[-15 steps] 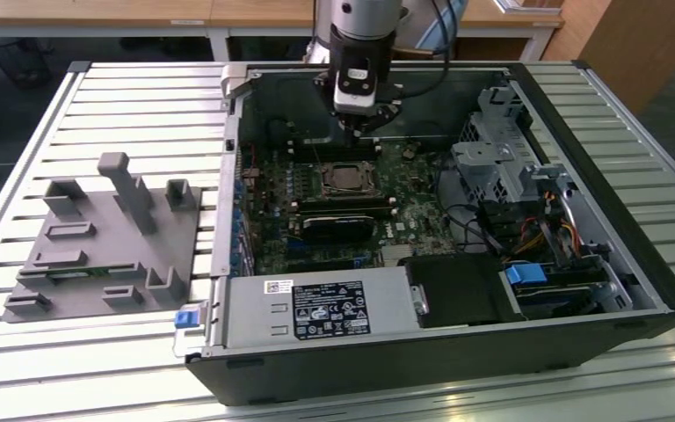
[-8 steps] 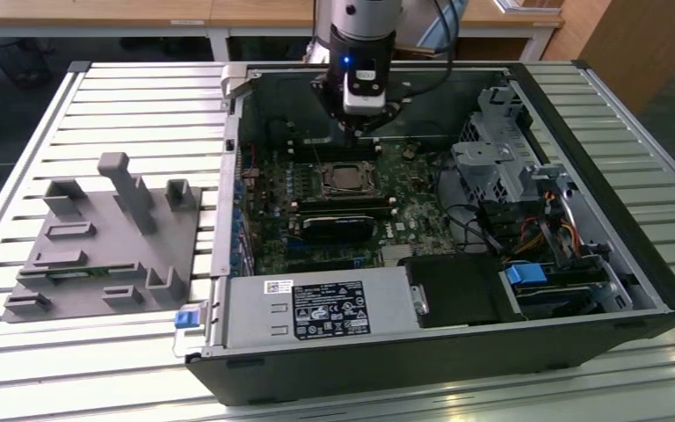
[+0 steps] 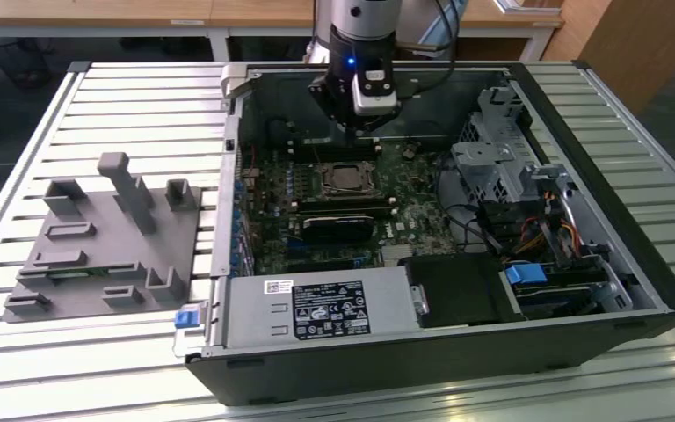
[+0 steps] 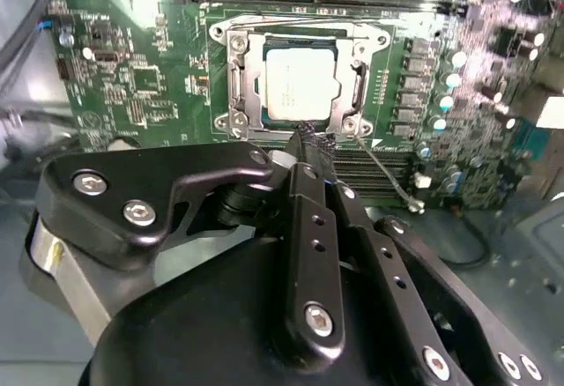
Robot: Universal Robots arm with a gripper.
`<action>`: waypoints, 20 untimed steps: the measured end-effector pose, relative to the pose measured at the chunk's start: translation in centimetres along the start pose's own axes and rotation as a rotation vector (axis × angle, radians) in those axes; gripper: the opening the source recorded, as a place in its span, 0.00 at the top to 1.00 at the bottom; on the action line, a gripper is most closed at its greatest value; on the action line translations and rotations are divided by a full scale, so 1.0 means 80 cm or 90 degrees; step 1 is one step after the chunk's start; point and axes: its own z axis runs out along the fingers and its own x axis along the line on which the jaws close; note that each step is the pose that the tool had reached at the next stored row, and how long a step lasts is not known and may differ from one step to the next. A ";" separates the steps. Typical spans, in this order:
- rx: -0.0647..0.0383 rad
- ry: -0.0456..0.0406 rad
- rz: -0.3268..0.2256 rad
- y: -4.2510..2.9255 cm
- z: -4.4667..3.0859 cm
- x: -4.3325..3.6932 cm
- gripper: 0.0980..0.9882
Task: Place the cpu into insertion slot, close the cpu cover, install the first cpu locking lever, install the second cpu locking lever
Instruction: 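Install the first cpu locking lever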
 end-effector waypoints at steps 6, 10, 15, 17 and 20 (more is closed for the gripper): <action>0.000 0.0010 -0.068 0.0000 0.0003 0.000 0.99; 0.001 0.0016 -0.107 0.0000 0.0004 0.000 0.99; 0.001 0.0024 -0.152 0.0000 0.0006 0.000 0.99; 0.001 0.0026 -0.170 0.0000 0.0006 0.000 0.99; 0.001 0.0030 -0.195 0.0000 0.0007 0.000 0.99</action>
